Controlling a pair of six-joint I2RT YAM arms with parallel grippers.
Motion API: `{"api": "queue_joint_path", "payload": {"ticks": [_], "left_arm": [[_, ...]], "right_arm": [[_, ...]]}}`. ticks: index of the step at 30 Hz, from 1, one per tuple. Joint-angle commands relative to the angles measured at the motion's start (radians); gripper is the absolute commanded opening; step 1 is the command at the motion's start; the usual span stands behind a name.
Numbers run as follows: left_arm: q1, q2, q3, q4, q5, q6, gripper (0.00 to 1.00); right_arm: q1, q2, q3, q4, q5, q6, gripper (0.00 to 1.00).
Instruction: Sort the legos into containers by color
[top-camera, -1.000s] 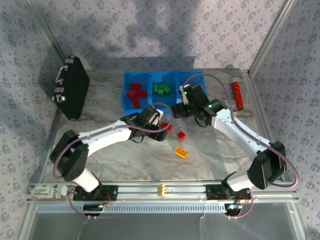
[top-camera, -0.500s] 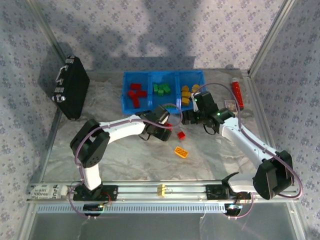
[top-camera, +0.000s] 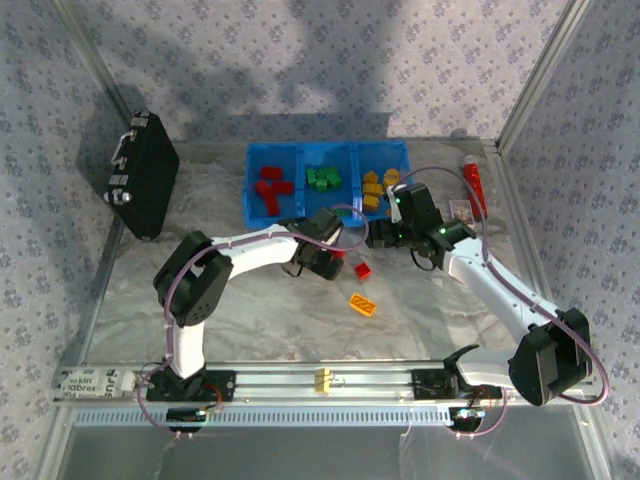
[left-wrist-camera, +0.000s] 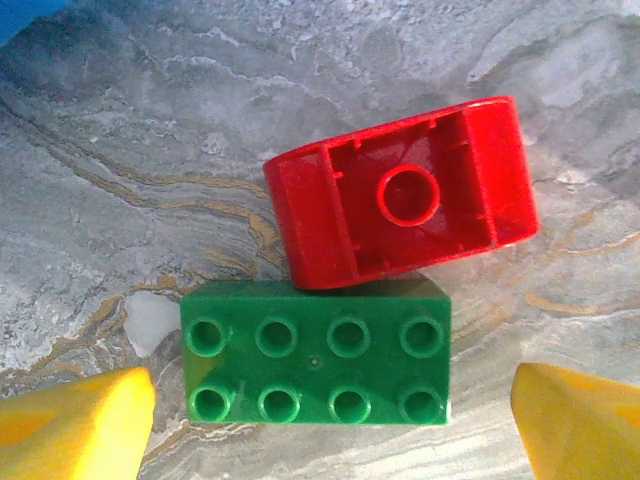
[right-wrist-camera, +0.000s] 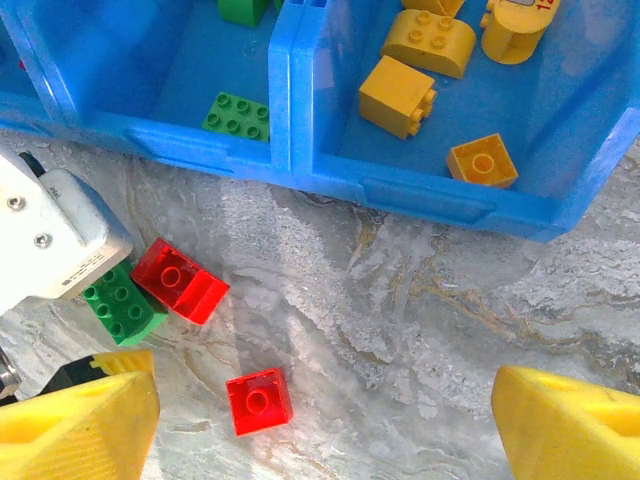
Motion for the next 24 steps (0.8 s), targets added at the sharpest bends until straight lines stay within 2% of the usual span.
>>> {"api": "queue_joint_path", "payload": {"ticks": [1, 7, 10, 13, 15, 17, 24], "left_arm": [[0.012, 0.023, 0.025, -0.011, 0.01, 0.01, 0.91], [0.024, 0.044, 0.024, 0.006, 0.033, 0.005, 0.87], [0.024, 0.044, 0.026, 0.009, 0.036, 0.006, 0.81], [0.025, 0.041, 0.025, 0.011, 0.037, 0.006, 0.67], [0.026, 0.034, 0.028, 0.01, 0.037, 0.008, 0.53], [0.025, 0.021, 0.033, 0.004, 0.039, 0.007, 0.47], [0.026, -0.058, 0.111, -0.048, -0.024, 0.035, 0.44]], "right_arm": [[-0.005, -0.02, -0.014, 0.004, -0.018, 0.018, 0.88], [-0.004, -0.023, -0.018, 0.004, -0.019, 0.021, 0.88], [-0.005, -0.024, -0.023, 0.007, -0.019, 0.022, 0.88], [-0.004, -0.024, -0.03, 0.014, -0.022, 0.027, 0.87], [-0.005, -0.024, -0.03, 0.016, -0.025, 0.03, 0.87], [-0.003, -0.026, -0.03, 0.015, -0.027, 0.03, 0.87], [0.001, -0.03, -0.033, 0.017, -0.039, 0.032, 0.86]]}}
